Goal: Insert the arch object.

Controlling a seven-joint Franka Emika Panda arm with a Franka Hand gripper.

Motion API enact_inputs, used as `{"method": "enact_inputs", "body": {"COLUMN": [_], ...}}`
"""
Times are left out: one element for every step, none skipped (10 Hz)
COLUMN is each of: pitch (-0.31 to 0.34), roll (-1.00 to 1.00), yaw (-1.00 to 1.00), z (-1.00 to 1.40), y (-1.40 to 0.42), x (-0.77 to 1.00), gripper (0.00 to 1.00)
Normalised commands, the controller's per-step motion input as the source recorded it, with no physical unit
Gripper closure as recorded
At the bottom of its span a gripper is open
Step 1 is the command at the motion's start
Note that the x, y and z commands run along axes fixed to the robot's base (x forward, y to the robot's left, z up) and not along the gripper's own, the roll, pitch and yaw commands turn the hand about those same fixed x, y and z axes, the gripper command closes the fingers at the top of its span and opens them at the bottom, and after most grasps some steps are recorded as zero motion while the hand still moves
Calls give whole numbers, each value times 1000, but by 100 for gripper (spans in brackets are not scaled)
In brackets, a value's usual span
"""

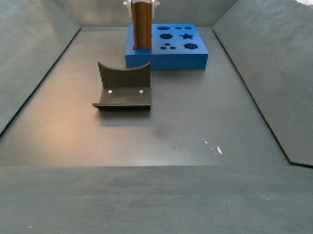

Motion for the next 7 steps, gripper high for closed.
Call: {"method": "enact_inputs", "body": {"pitch": [-31, -30, -43, -73, -74, -103, 9], "roll": [0, 0, 0, 0, 0, -69, 0], "yaw": [0, 0, 0, 0, 0, 0, 0], "z": [-254, -240, -229, -240, -260, -94, 0], "y": [-23, -29, -14, 0, 0, 0, 0], "x": [9, 3, 0, 0, 0, 0, 0], "gripper": [100, 100, 100, 100, 100, 100, 100]}}
